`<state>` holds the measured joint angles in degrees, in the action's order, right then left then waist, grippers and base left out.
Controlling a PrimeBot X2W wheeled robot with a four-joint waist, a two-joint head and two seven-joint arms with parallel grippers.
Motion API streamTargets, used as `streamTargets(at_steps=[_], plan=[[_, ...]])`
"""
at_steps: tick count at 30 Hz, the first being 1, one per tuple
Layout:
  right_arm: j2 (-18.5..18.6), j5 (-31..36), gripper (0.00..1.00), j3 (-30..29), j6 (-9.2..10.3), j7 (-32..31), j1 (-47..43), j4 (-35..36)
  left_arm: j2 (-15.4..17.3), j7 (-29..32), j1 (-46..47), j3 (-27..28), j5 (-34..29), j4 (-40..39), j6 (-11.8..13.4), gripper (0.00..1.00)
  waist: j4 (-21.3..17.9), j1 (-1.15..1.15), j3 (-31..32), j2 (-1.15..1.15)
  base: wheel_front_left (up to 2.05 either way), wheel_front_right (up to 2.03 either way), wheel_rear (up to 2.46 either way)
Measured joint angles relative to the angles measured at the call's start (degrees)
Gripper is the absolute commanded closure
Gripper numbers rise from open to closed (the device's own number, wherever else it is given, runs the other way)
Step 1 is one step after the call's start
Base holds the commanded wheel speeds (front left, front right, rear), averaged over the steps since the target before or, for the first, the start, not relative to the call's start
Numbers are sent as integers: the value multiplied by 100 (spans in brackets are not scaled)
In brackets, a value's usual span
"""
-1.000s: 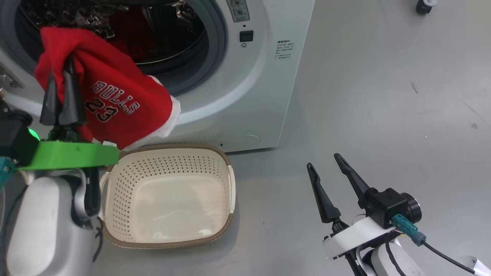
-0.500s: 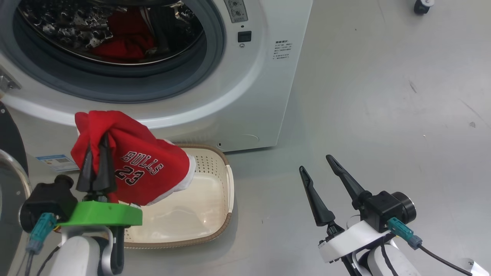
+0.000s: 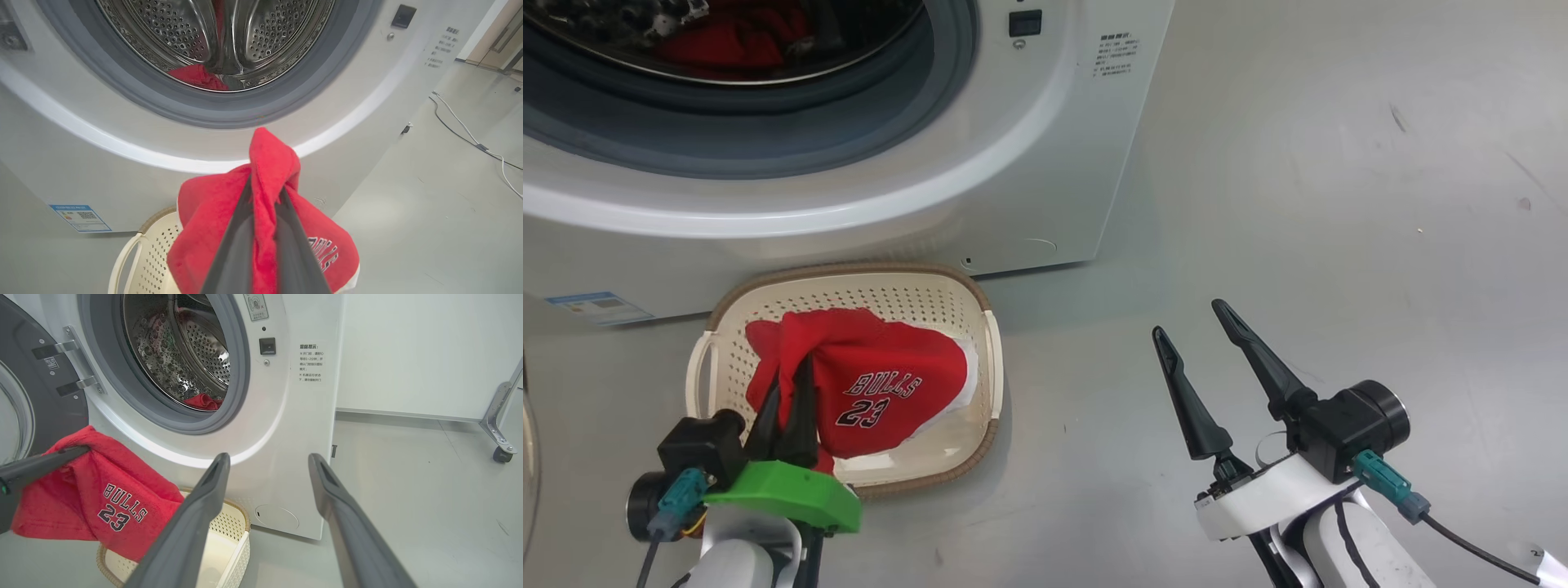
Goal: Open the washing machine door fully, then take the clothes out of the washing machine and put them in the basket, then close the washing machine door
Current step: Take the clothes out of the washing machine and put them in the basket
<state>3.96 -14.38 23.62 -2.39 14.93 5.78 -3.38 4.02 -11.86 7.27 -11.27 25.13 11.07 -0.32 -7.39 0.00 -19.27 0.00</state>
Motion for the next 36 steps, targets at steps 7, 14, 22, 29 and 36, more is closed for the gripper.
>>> streamTargets(at_steps=[7, 14, 22, 29, 36], plan=[[-22, 15, 0, 15, 0, -1, 142, 154, 76, 246, 191, -26, -57, 660, -1, 100, -143, 0, -412, 0, 0, 0, 0], [-38, 15, 0, 29, 0, -1, 287, 278, 271, 548, 784, 1, -163, 1313, -7, 100, -327, 0, -840, 0, 0, 0, 0], [-56, 4, 0, 74, -1, -1, 480, 383, 516, 835, 1402, 122, -178, 1858, -7, 100, -568, 0, -1315, 0, 0, 0, 0], [-73, -13, 0, 111, -8, 0, 651, 456, 589, 1138, 1844, 190, -142, 2376, -138, 100, -747, 0, -1718, 0, 0, 0, 0], [-91, -35, 0, 131, -15, 0, 842, 458, 689, 1230, 2128, 288, -27, 2830, -207, 89, -902, 0, -2022, 0, 0, 0, 0]])
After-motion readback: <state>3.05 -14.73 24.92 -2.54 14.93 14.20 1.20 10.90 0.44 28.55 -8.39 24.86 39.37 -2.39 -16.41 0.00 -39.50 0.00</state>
